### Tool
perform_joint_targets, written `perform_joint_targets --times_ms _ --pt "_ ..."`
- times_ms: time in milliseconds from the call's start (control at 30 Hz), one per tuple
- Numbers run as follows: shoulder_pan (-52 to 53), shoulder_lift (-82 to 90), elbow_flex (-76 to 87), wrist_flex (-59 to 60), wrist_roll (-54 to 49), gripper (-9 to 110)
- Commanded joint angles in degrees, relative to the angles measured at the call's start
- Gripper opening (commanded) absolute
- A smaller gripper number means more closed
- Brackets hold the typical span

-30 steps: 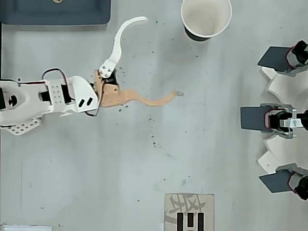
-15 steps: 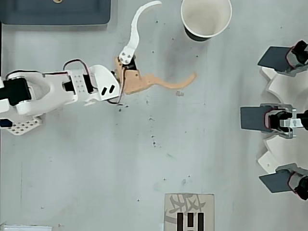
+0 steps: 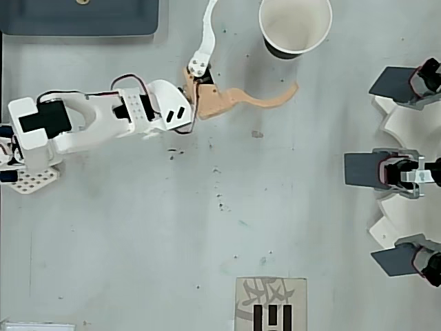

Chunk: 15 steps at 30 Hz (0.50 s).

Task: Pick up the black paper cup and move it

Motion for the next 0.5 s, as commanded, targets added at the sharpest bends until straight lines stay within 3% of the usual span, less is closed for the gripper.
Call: perform_joint_targets --times_ms 0,467 --pt "-1.14 -0.26 -4.57 0.53 0.53 52" --pt "-1.67 -11.16 -21.80 5.62 1.41 52"
